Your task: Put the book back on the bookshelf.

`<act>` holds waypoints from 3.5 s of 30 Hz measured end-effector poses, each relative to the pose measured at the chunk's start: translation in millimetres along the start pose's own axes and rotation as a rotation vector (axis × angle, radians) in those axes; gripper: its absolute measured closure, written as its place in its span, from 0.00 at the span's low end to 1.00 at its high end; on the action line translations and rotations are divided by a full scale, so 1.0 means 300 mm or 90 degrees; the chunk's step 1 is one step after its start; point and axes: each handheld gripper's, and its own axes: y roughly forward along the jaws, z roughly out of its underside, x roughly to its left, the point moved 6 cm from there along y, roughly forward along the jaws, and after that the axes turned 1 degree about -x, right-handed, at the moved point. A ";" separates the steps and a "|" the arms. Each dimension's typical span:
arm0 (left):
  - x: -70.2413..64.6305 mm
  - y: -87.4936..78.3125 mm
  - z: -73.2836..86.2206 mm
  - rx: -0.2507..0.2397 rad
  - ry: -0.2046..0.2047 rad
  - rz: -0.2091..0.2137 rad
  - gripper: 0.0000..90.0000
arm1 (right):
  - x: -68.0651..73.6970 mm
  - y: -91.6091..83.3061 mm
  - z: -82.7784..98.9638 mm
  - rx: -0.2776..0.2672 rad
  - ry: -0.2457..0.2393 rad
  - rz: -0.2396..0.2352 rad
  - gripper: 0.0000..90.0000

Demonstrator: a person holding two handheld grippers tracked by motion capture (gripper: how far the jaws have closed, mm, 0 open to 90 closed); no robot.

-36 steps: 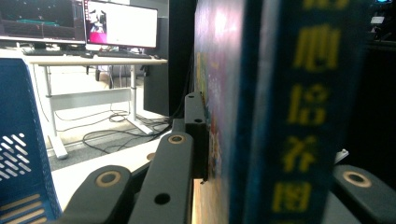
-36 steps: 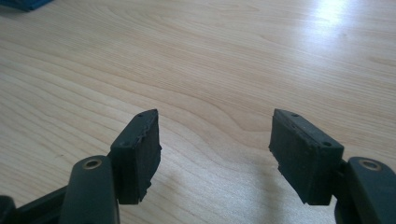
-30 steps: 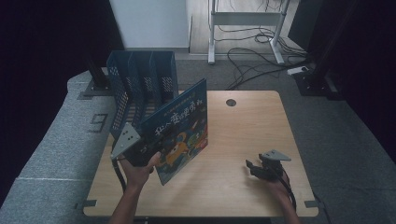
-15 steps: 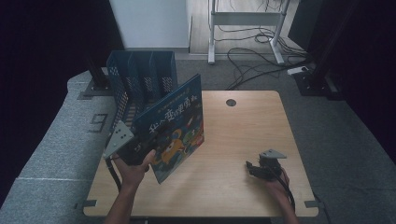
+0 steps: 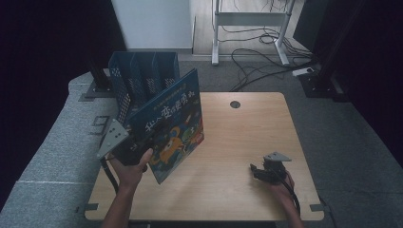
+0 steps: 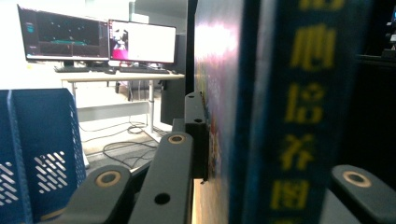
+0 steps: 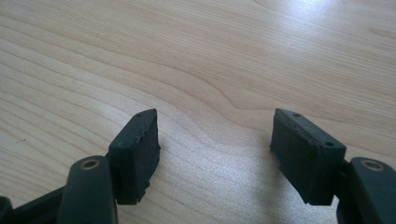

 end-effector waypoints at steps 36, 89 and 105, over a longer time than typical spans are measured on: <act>0.098 -0.052 -0.043 -0.020 -0.001 -0.049 0.92 | 0.000 0.000 0.000 0.002 -0.001 0.000 0.35; 0.209 -0.071 -0.057 -0.018 -0.007 -0.122 0.92 | 0.000 0.000 0.000 0.002 -0.001 0.000 0.35; 0.238 -0.058 -0.072 -0.016 -0.030 -0.132 0.92 | 0.000 0.000 0.000 0.001 -0.001 0.001 0.35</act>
